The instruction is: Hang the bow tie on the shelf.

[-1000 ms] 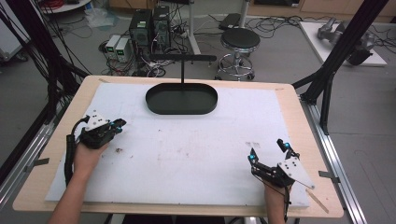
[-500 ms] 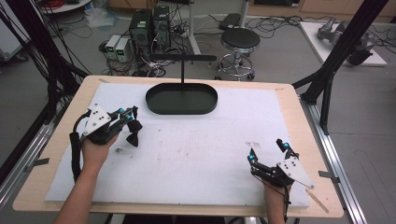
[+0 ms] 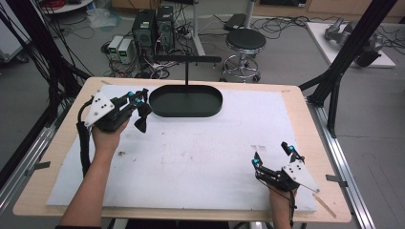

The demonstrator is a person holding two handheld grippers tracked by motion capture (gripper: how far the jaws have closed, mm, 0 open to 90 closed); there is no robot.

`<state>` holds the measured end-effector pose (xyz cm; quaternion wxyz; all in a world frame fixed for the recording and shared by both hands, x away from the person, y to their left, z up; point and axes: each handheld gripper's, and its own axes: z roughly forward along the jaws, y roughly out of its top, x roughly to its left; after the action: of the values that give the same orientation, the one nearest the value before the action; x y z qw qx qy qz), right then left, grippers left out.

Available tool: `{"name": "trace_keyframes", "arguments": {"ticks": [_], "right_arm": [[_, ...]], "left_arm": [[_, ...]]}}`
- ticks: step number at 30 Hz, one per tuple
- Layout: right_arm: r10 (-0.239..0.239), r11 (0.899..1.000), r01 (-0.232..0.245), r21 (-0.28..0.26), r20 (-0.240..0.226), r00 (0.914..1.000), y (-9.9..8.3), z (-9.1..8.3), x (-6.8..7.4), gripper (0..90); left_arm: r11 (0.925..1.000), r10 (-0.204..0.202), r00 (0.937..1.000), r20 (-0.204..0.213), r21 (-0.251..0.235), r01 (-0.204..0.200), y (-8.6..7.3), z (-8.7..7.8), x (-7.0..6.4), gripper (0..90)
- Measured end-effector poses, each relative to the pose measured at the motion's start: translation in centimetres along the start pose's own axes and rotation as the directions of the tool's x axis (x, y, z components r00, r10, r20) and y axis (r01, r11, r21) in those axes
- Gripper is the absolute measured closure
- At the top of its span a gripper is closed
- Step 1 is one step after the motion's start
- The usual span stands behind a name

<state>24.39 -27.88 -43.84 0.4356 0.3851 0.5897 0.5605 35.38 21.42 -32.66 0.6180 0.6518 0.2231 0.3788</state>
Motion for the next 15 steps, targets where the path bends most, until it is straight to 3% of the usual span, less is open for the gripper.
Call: {"name": "trace_keyframes", "arguments": {"ticks": [7, 15], "right_arm": [[-0.002, 1.000, 0.002, -0.007, 0.002, 1.0000, 0.0, 0.0, -0.1, 3.6], [0.002, 1.000, -0.002, -0.005, 0.003, 1.0000, 0.0, 0.1, -0.2, 3.7]], "left_arm": [[0.9993, 0.001, 0.9987, 0.052, -0.038, 0.001, 0.9, 2.6, 0.8, 88.3], [0.9987, -0.020, 0.9935, 0.112, -0.044, 0.025, 1.4, 6.4, 2.4, 88.4]]}}
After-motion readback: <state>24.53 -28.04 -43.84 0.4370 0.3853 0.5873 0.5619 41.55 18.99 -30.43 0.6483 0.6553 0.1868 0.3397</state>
